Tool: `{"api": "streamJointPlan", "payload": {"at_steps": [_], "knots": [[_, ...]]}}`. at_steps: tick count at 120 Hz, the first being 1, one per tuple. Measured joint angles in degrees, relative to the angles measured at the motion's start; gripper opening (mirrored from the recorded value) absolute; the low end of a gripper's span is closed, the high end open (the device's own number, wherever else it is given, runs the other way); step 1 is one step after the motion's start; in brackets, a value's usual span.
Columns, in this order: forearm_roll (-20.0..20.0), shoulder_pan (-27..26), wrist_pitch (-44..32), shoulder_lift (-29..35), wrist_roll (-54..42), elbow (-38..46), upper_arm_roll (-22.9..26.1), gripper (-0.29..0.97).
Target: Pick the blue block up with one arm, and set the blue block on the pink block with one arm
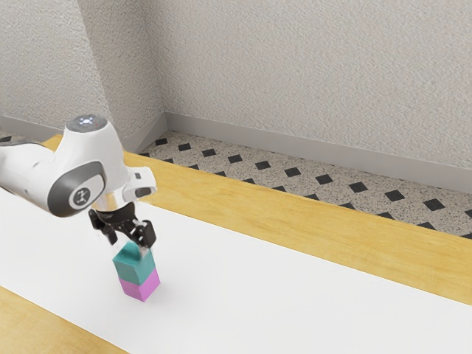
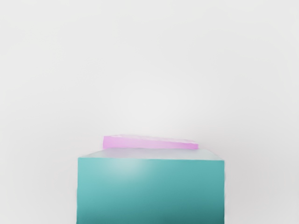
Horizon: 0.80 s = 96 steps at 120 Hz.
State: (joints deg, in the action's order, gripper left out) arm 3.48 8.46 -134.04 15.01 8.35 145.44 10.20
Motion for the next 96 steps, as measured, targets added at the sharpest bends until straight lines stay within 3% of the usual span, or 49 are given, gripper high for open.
{"api": "streamJointPlan", "payload": {"at_steps": [28,65,96], "knots": [[0.16,-0.5,2.44,2.71,-1.1,-6.87,0.01,0.65],[-0.49,-0.49,16.9,1.35,-2.03,-26.69,-0.89,0.67],[-3.27,-0.65,26.67,1.23,-2.57,-31.33,-1.06,0.68]]}}
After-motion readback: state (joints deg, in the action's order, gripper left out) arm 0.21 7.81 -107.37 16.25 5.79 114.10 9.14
